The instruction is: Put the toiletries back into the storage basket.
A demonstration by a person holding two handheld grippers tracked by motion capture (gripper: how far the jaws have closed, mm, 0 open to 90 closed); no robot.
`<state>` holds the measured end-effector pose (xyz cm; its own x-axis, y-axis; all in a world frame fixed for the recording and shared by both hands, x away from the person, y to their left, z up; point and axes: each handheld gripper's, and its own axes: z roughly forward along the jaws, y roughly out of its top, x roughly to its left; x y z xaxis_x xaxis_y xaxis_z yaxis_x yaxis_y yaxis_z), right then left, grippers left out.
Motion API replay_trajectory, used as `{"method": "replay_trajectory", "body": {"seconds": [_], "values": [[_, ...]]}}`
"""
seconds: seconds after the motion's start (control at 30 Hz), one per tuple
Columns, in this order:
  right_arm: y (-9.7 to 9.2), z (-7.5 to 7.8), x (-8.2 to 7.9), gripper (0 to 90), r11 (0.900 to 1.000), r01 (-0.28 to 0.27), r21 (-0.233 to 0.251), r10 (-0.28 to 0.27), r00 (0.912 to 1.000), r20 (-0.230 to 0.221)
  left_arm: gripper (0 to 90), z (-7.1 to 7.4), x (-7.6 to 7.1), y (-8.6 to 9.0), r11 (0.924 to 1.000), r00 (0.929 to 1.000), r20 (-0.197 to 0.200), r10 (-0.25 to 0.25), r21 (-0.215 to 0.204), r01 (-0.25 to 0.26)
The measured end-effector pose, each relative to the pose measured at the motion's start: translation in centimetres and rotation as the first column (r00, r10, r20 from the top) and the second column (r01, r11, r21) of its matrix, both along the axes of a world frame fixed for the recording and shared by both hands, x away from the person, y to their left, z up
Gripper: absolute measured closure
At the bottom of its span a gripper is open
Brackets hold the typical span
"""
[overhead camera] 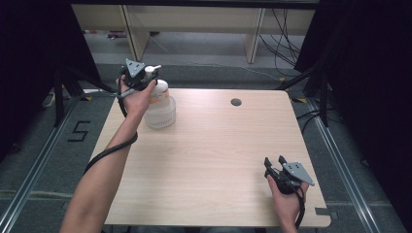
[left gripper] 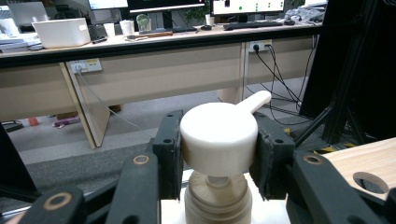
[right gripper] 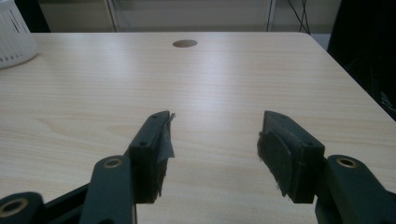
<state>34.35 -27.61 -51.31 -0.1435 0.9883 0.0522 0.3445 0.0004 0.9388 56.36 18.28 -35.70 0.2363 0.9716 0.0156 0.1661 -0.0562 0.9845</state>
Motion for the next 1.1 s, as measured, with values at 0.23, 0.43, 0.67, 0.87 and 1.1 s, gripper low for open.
{"method": "replay_trajectory", "body": {"seconds": [0.23,0.43,0.67,0.87,1.1], "values": [[0.01,-0.05,0.1,43.8,1.0,-0.001,-0.009,0.001,1.0,0.003,58.6,-0.41,0.1,-0.07,1.0,1.0,-0.008,-0.001,0.008,0.001],[0.21,0.01,-0.09,43.8,0.9997,0.009,0.022,-0.008,0.9999,-0.011,58.6,-0.54,0.18,-0.01,1.0,1.0,-0.006,0.0,0.003,0.0],[0.25,-0.03,-0.08,43.8,0.9996,0.007,0.029,-0.007,1.0,0.001,58.4,-0.65,0.16,0.24,1.0,1.0,-0.004,0.005,0.005,-0.005],[0.07,-0.03,0.07,43.8,0.9999,-0.009,-0.013,0.009,1.0,-0.003,58.3,-0.73,0.21,0.51,1.0,1.0,-0.004,0.003,-0.005,-0.003],[0.08,-0.01,0.04,43.7,0.9999,-0.004,-0.015,0.004,1.0,-0.005,58.0,-0.79,0.24,0.67,1.0,1.0,0.001,0.002,-0.006,-0.002]]}}
